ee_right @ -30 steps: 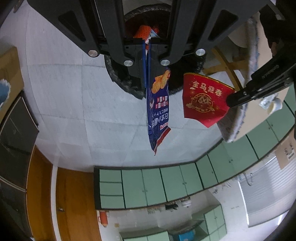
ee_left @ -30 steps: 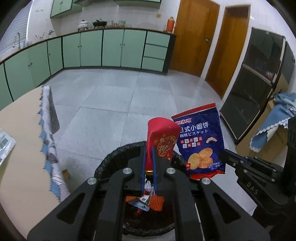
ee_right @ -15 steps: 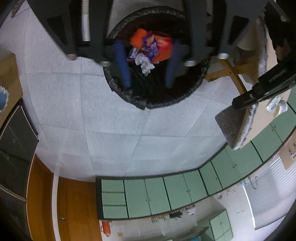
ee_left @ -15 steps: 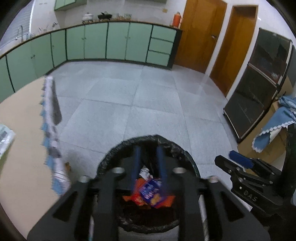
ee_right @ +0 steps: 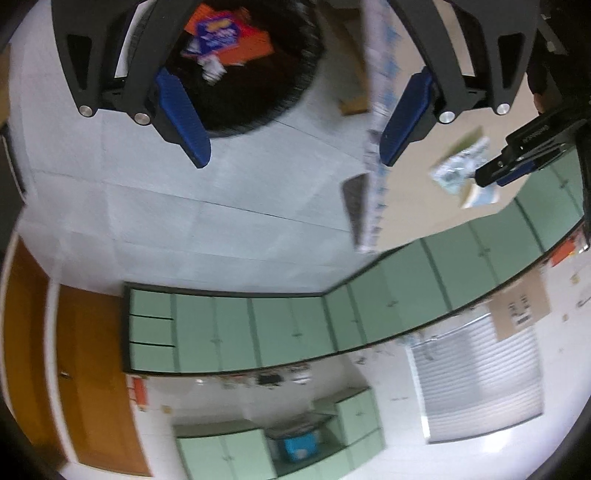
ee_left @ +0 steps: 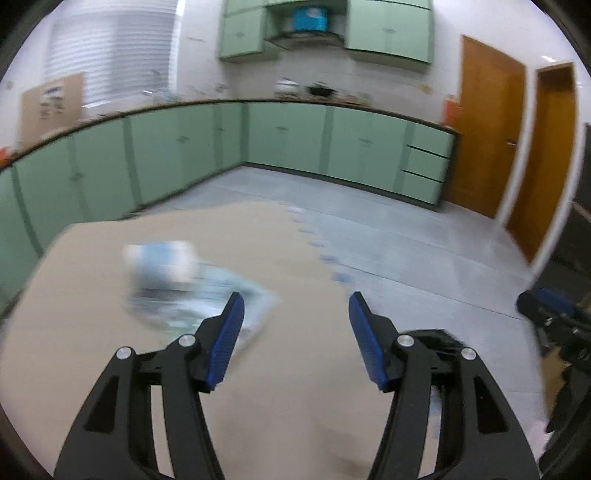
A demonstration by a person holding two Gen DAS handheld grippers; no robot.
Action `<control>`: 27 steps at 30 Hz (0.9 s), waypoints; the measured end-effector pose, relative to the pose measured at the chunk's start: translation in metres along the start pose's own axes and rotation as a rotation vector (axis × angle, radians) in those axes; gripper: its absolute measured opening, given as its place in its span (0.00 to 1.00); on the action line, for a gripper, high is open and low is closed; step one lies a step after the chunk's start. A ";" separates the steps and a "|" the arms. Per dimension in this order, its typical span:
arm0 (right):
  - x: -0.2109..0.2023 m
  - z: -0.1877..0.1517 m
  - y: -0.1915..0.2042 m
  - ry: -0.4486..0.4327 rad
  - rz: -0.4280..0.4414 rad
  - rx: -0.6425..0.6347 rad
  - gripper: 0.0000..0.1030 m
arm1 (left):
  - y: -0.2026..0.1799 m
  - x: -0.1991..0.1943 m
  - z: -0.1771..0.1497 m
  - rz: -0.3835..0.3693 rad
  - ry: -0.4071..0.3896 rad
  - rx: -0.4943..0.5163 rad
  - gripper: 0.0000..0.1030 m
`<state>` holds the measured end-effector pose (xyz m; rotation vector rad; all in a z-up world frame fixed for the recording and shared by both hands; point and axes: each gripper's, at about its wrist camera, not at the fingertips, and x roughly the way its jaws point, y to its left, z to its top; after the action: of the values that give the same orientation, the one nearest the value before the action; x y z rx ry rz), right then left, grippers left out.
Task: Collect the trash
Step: 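Return both tools to the table toward the paper cup and clear wrapper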
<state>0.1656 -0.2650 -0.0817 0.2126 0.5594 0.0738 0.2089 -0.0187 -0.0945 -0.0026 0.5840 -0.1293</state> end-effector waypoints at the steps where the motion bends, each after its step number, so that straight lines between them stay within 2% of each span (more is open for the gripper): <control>1: 0.007 0.001 0.012 0.002 0.019 -0.013 0.88 | 0.011 -0.001 0.002 0.027 -0.004 -0.001 0.56; 2: 0.014 0.002 0.024 0.002 0.037 -0.028 0.88 | 0.028 -0.003 0.001 0.074 -0.010 -0.002 0.56; 6: 0.050 0.006 0.077 0.020 0.119 -0.100 0.88 | 0.073 -0.006 0.000 0.160 -0.006 -0.043 0.56; 10: 0.083 0.008 0.119 0.050 0.183 -0.138 0.88 | 0.102 -0.010 -0.003 0.209 0.006 -0.088 0.56; 14: 0.116 0.007 0.152 0.103 0.194 -0.196 0.85 | 0.120 -0.007 -0.006 0.250 0.013 -0.100 0.56; 20: 0.148 0.001 0.164 0.173 0.176 -0.203 0.80 | 0.138 0.001 -0.008 0.276 0.033 -0.122 0.56; 27: 0.155 0.004 0.180 0.179 0.199 -0.227 0.79 | 0.153 0.006 -0.006 0.300 0.038 -0.139 0.57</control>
<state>0.2965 -0.0706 -0.1197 0.0399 0.7018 0.3500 0.2291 0.1321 -0.1088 -0.0475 0.6238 0.2031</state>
